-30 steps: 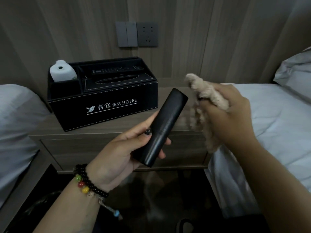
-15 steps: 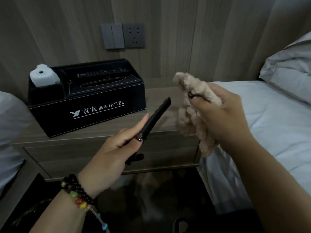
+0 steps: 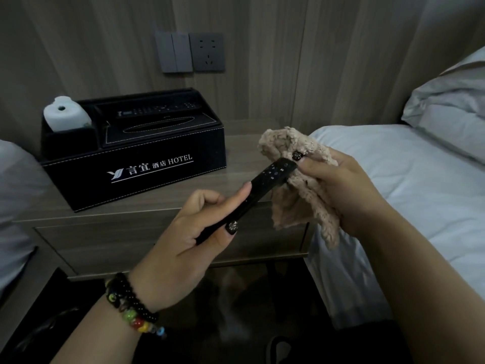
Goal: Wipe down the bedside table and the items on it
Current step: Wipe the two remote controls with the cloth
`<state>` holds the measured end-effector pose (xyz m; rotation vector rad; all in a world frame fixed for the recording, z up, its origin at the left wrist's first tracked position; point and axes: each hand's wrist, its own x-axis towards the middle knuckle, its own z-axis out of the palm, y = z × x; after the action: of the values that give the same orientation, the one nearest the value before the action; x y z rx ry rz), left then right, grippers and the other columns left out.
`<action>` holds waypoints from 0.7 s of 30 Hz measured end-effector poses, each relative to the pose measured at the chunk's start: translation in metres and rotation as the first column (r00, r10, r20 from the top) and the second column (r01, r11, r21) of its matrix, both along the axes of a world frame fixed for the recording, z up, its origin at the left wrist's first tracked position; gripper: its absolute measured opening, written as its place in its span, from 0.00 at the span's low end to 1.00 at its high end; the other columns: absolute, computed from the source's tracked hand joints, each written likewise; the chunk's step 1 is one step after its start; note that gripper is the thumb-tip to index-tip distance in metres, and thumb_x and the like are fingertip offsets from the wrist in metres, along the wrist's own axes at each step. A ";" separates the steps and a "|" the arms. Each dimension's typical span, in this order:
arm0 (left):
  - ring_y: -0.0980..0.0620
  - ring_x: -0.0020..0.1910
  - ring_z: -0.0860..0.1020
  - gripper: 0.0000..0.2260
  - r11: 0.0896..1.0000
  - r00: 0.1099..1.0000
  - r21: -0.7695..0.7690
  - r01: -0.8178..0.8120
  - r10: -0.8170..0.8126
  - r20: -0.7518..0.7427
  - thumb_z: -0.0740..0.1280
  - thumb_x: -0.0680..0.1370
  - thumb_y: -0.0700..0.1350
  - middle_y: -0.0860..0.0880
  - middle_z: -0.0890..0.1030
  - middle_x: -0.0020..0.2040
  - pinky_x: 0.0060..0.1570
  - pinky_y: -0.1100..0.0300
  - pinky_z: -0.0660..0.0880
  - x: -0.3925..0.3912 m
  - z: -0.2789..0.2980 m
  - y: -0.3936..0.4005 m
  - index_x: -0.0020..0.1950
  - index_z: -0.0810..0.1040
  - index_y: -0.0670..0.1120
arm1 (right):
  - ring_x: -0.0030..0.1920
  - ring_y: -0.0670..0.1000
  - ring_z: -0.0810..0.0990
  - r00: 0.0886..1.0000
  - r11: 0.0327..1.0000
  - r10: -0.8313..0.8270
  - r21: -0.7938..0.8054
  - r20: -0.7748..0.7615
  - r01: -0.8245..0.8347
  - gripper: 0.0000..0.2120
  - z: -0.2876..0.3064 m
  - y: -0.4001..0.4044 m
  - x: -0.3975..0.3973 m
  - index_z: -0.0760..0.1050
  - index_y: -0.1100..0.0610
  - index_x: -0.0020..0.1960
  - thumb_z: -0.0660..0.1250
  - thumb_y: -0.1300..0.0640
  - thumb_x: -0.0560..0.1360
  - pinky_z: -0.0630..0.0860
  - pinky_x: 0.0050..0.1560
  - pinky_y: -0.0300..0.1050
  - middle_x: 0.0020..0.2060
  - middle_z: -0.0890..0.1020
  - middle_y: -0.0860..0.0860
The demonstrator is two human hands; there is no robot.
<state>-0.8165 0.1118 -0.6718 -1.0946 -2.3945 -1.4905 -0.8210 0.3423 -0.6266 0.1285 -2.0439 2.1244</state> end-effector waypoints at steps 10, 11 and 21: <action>0.53 0.24 0.74 0.13 0.969 0.847 0.210 -0.128 -0.003 0.531 0.67 0.75 0.35 0.50 0.76 0.26 0.21 0.63 0.69 0.001 0.008 0.008 0.57 0.71 0.46 | 0.45 0.47 0.81 0.947 0.963 -0.155 0.170 -0.282 0.208 0.09 -0.008 -0.027 0.002 0.81 0.46 0.45 0.66 0.57 0.71 0.78 0.47 0.43 0.42 0.83 0.47; 0.53 0.23 0.73 0.12 0.971 0.845 0.207 -0.118 -0.011 0.535 0.66 0.76 0.35 0.50 0.75 0.26 0.21 0.63 0.68 0.002 0.009 0.008 0.57 0.71 0.45 | 0.47 0.45 0.80 0.917 0.927 -0.172 0.256 -0.361 0.275 0.11 -0.010 -0.030 0.002 0.80 0.42 0.47 0.66 0.58 0.71 0.76 0.49 0.38 0.43 0.82 0.46; 0.51 0.48 0.81 0.16 0.759 0.690 0.518 -0.394 -0.129 0.713 0.54 0.81 0.50 0.47 0.84 0.49 0.50 0.54 0.77 0.002 0.011 0.017 0.60 0.78 0.48 | 0.47 0.49 0.76 0.769 0.671 0.041 0.588 -0.637 0.452 0.19 -0.033 -0.065 0.010 0.77 0.58 0.63 0.64 0.60 0.72 0.77 0.46 0.48 0.51 0.74 0.53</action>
<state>-0.8146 0.1286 -0.6603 -0.1265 -1.8722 -2.7536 -0.8109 0.2777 -0.6600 0.5623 -2.1646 0.8260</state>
